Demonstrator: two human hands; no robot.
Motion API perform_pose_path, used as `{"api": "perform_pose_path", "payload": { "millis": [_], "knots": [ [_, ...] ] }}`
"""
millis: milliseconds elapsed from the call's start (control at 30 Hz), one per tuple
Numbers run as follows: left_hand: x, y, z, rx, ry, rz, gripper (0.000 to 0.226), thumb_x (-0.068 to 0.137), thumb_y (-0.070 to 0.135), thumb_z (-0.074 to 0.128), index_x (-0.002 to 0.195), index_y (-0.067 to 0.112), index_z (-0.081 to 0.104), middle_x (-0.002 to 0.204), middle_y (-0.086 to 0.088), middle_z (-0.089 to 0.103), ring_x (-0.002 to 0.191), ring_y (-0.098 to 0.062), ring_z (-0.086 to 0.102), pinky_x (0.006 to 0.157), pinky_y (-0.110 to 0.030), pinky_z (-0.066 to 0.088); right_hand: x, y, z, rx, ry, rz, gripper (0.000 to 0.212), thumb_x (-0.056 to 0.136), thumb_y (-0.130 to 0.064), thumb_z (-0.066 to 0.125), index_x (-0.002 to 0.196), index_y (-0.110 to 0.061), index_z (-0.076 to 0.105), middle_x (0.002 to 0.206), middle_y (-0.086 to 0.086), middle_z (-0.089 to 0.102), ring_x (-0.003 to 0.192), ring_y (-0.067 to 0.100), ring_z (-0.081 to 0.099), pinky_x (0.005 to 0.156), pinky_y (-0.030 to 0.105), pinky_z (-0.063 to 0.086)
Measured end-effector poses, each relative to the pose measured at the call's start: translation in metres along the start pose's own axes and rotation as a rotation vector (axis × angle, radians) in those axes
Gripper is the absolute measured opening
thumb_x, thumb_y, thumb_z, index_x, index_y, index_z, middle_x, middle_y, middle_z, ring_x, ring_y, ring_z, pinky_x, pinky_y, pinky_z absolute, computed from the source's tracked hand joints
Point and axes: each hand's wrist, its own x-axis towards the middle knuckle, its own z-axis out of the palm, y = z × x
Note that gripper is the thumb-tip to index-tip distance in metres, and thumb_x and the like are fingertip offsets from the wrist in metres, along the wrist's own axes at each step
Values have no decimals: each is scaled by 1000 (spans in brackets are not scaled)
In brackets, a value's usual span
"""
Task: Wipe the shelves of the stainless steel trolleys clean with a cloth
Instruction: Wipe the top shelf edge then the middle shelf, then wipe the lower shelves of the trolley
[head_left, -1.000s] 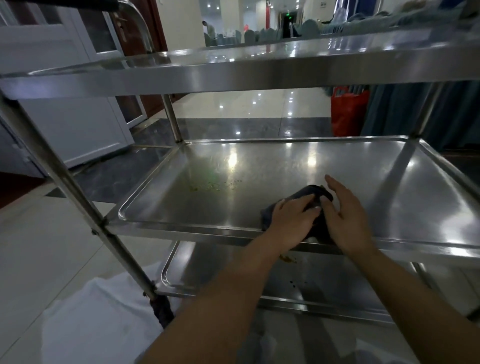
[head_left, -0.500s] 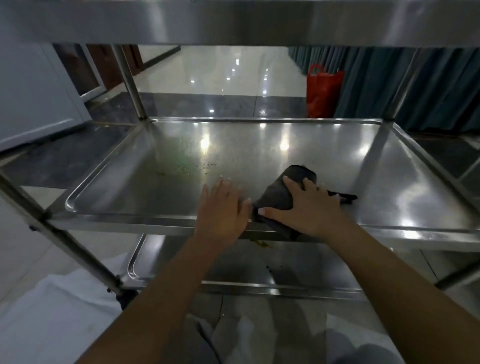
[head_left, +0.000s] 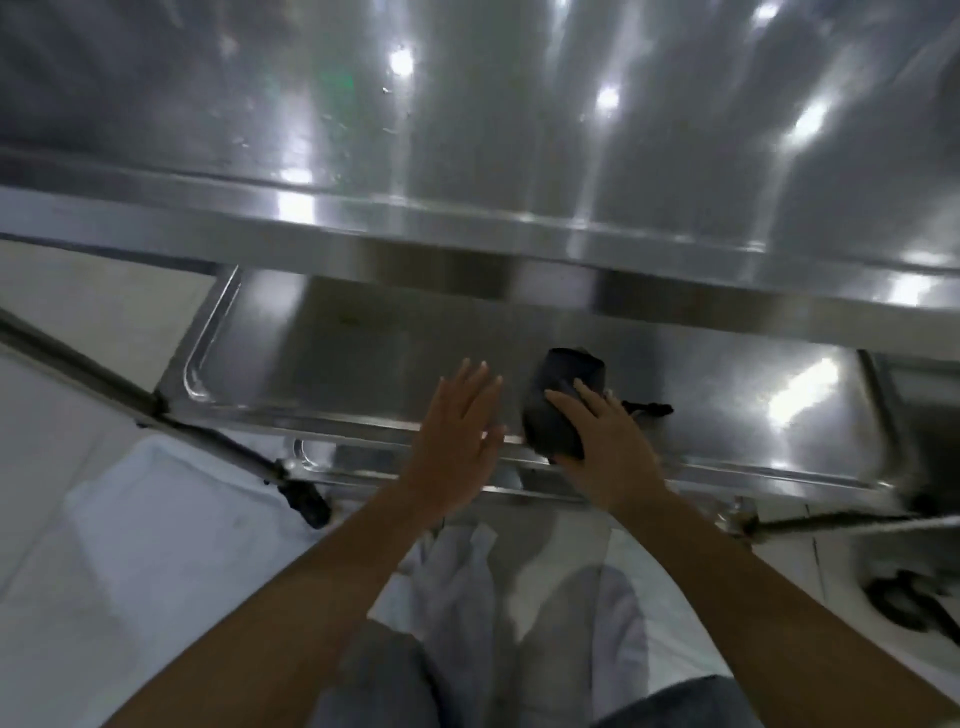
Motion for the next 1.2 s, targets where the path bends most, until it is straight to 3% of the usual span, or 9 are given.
{"api": "perform_pose_path", "payload": {
  "millis": [133,233,333,433,667,800,933,1067,1200],
  "knots": [
    [-42,29,-49,-1,-87,-27,50,98,16,49,144,1,36,154,-16,26,147,-27,11,121,-40,4,-50,-23,-41,173,-18,12,64,83,-21,68,142,-22,41,151,11,34,130,36,43,108,45,37],
    [-66,58,-100,75,-182,-46,54,102,26,35,151,8,18,160,-9,9,148,-18,-3,114,-20,-15,-91,-49,-78,195,-35,-27,64,82,-21,72,139,-20,45,148,11,39,126,34,49,108,41,38],
    [-85,87,-161,40,-233,-83,56,102,28,38,151,11,17,160,-7,14,148,-19,8,118,-24,-1,-124,-83,-127,185,-110,-49,63,86,-29,67,142,-28,40,152,5,34,129,28,45,109,38,38],
    [-103,111,-221,67,-248,-109,57,101,31,39,152,14,18,160,-4,17,146,-17,16,117,-27,9,-149,-116,-176,216,-84,-131,66,82,-26,72,141,-25,42,151,5,36,127,28,47,104,36,40],
    [-117,141,-333,186,-110,-163,50,100,29,44,146,11,36,151,-8,37,139,-21,34,116,-34,22,-160,-176,-263,286,-4,-332,70,80,-27,75,142,-25,42,153,3,32,134,27,40,107,37,37],
    [-122,165,-389,223,8,-230,50,99,30,46,145,14,38,149,-5,41,137,-20,37,112,-29,26,-155,-200,-310,301,23,-465,74,77,-24,76,142,-27,42,153,0,31,135,26,39,106,36,37],
    [-133,181,-440,294,109,-253,49,98,32,48,144,16,40,148,-3,42,136,-19,39,111,-30,29,-150,-233,-352,306,62,-606,73,77,-19,76,141,-27,42,153,0,30,130,29,45,100,36,42],
    [-146,187,-492,240,187,-327,52,98,38,48,146,22,35,152,2,37,139,-15,33,109,-23,24,-147,-283,-391,327,131,-695,71,75,-15,76,139,-24,46,152,1,33,129,27,46,100,28,37],
    [-154,171,-555,270,255,-350,58,97,45,46,149,25,29,153,4,34,139,-12,32,106,-20,21,-136,-349,-421,325,226,-789,70,72,-17,80,135,-22,51,147,4,42,125,29,50,102,37,42]
  ]
}}
